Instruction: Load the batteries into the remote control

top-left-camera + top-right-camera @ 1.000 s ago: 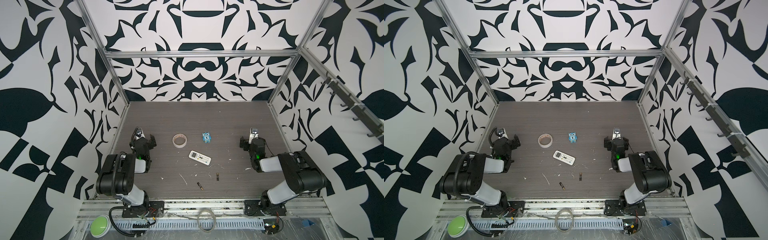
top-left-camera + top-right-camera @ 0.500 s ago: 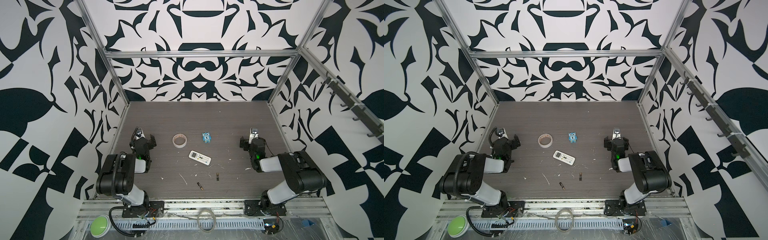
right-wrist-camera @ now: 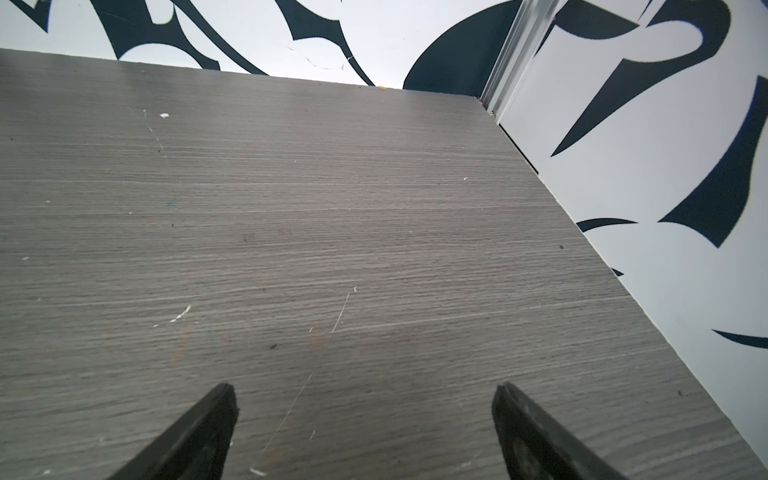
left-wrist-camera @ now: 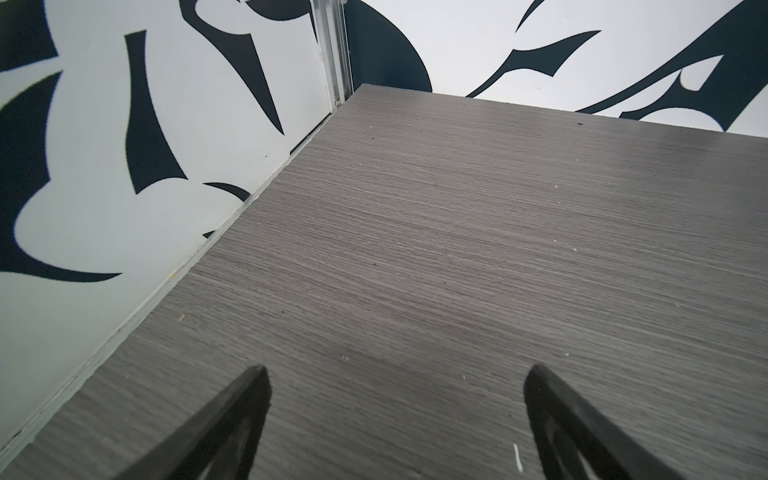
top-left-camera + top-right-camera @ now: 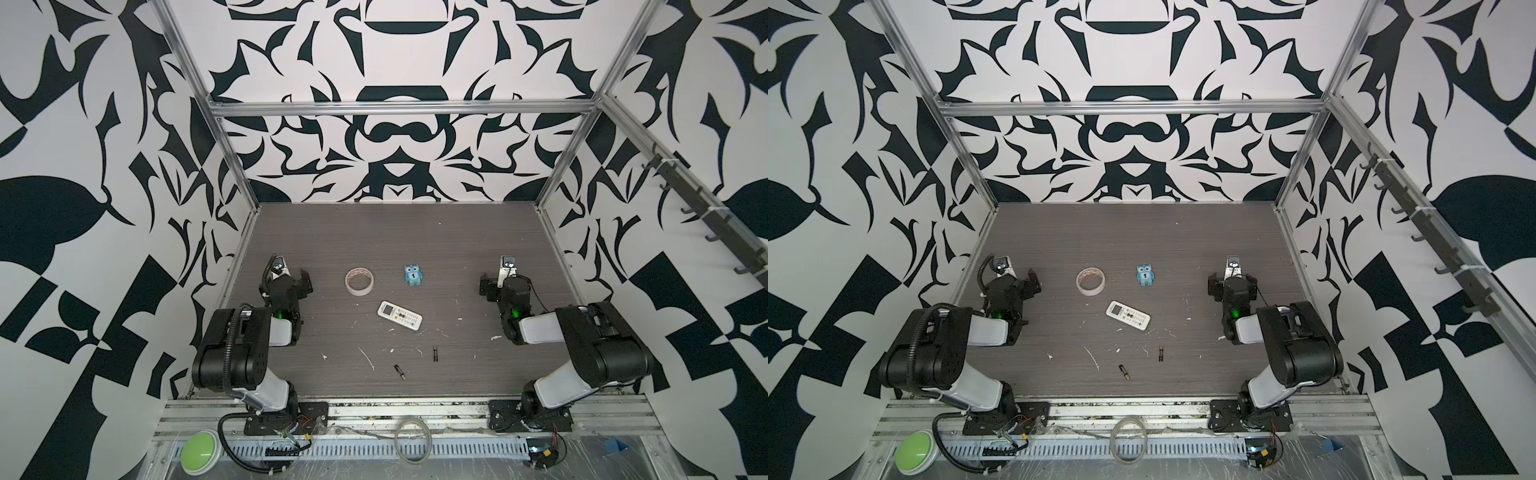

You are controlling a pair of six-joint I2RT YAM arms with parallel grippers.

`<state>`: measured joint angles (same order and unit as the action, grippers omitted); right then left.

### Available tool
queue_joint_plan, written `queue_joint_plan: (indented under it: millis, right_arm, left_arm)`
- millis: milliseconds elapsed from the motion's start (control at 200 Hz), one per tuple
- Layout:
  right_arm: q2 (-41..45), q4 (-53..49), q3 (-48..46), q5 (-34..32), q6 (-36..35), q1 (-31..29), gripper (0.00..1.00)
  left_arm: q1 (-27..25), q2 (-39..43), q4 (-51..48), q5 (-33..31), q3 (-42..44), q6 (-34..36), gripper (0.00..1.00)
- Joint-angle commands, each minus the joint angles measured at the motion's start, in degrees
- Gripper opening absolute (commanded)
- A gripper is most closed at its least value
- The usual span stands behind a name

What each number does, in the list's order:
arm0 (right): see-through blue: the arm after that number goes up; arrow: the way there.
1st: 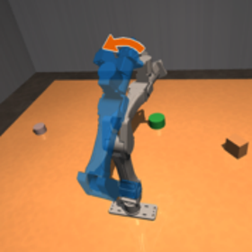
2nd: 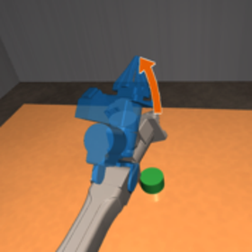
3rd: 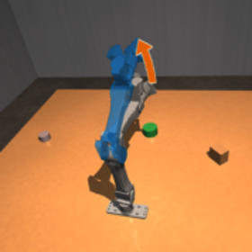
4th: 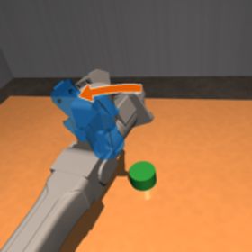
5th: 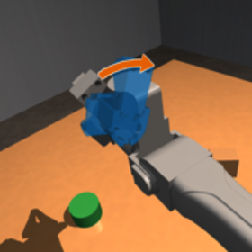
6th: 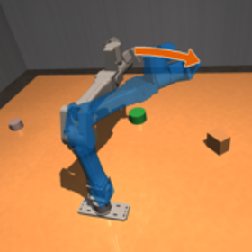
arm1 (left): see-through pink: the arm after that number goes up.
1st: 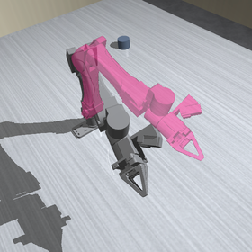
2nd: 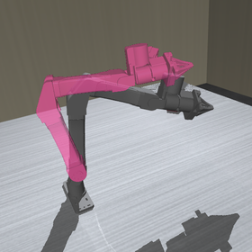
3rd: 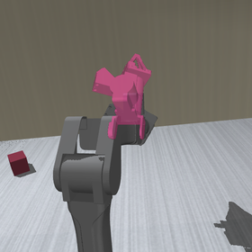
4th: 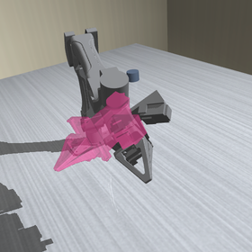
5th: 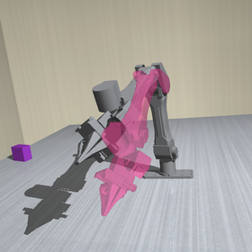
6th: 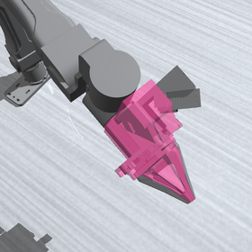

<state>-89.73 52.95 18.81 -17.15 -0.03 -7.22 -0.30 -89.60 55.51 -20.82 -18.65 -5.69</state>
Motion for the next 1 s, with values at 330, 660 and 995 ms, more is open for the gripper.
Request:
queue_joint_plan:
  millis: [330, 660, 995]
  right_arm:
    - [6.17, -6.50, 2.45, 1.28, -0.23, -0.04, 1.00]
    - [17.24, -20.61, 4.27, -2.43, -1.92, -5.88, 1.00]
    - [25.50, -52.67, 17.06, 0.67, 2.58, -16.90, 1.00]
  left_arm:
    - [-0.06, 4.27, 0.26, -0.17, -0.02, 0.18, 0.99]
    - [-0.17, 16.13, -26.70, -0.76, -5.63, -3.71, 0.99]
    - [-0.81, 30.14, -63.67, 11.13, -18.71, -22.04, 0.99]
